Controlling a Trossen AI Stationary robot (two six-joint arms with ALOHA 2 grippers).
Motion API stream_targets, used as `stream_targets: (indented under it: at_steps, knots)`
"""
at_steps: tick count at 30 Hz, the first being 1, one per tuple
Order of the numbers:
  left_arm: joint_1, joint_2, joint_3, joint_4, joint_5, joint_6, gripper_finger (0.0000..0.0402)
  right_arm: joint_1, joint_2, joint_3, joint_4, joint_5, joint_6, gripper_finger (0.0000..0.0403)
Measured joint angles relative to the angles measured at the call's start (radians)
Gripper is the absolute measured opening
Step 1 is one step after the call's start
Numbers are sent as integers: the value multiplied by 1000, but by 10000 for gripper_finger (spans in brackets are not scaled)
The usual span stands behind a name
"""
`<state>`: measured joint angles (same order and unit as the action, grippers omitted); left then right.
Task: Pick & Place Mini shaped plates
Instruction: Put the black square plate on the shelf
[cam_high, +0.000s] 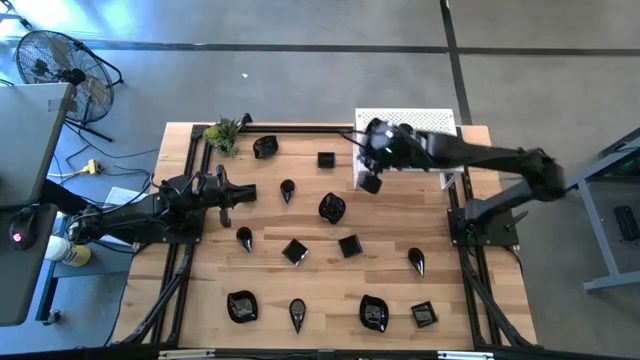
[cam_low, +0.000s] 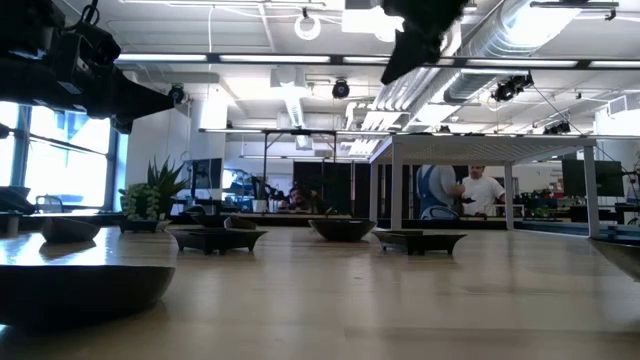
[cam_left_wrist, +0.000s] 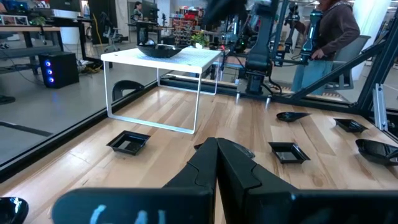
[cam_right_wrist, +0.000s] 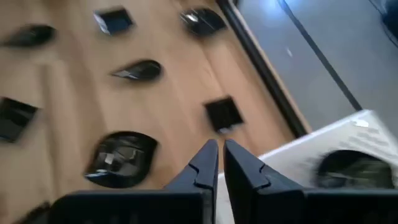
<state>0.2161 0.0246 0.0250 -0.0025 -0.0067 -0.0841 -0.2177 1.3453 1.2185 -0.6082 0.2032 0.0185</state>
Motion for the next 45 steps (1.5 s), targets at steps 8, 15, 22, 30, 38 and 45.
stream_targets:
  at_steps: [8,15,22,30,38,45]
  knots:
    - [0,0,0,0,0,0,1,109,-242,-467,504,-107,-86,5]
    - [0,0,0,0,-1,0,1,137,-345,-725,888,-216,-199,2]
    - [0,0,0,0,-1,0,1,133,-396,-883,1131,-301,-277,4]
    - [0,0,0,0,-1,0,1,133,-462,-909,1134,-304,-315,3]
    - [0,0,0,0,-2,0,1,133,-464,-909,1118,-308,-307,2]
    - [0,0,0,15,-8,0,1,133,-464,-909,1101,-308,-288,2]
